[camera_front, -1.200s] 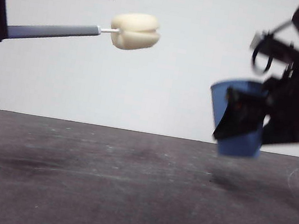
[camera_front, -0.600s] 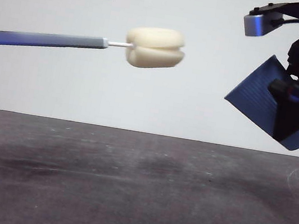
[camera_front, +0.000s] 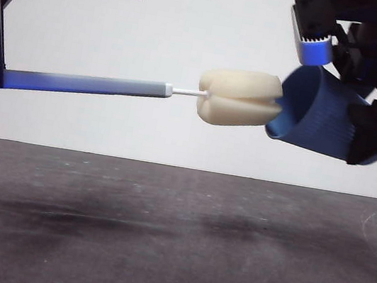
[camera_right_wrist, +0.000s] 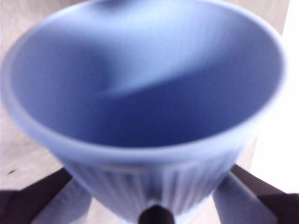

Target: Pick up the cup brush,pick up the cup,insert the brush into the cup,clean the cup,put the cup brush back,put the cup back to the fixed position on the table

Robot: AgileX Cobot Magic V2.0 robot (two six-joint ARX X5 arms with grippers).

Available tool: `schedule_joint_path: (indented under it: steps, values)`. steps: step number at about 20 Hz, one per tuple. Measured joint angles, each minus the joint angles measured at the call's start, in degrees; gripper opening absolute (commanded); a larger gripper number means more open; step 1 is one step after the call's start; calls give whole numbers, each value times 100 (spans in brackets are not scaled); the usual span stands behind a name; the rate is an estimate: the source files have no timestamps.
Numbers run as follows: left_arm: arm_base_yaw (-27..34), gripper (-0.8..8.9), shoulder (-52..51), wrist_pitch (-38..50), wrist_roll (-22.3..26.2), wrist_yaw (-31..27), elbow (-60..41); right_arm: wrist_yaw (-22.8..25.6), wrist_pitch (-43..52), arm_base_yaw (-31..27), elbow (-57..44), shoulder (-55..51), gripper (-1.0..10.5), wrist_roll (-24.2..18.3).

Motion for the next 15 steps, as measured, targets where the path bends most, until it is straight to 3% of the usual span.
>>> schedule_joint_path:
  steps: [9,15]
  values:
    - [-439,-9,409,256,-118,44,0,258,168,511,2,249,-17,-898]
    - [-562,-9,695,988,-649,297,0,256,179,942,2,398,-17,-1027]
